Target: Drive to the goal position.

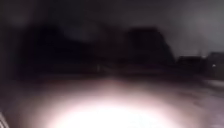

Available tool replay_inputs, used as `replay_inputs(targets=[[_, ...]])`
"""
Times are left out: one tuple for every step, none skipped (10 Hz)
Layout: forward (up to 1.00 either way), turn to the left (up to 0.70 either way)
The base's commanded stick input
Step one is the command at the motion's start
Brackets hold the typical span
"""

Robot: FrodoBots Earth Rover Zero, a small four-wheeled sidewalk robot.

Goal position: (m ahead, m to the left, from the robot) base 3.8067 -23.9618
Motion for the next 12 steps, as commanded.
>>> replay_inputs(targets=[[0.7, 0.0], [0.7, 0.0], [0.7, 0.0], [0.7, 0.0], [0.7, 0.0], [0.7, 0.0], [0.7, 0.0], [0.7, 0.0], [0.7, 0.0], [0.7, -0.35], [0.7, -0.35], [0.7, -0.35]])
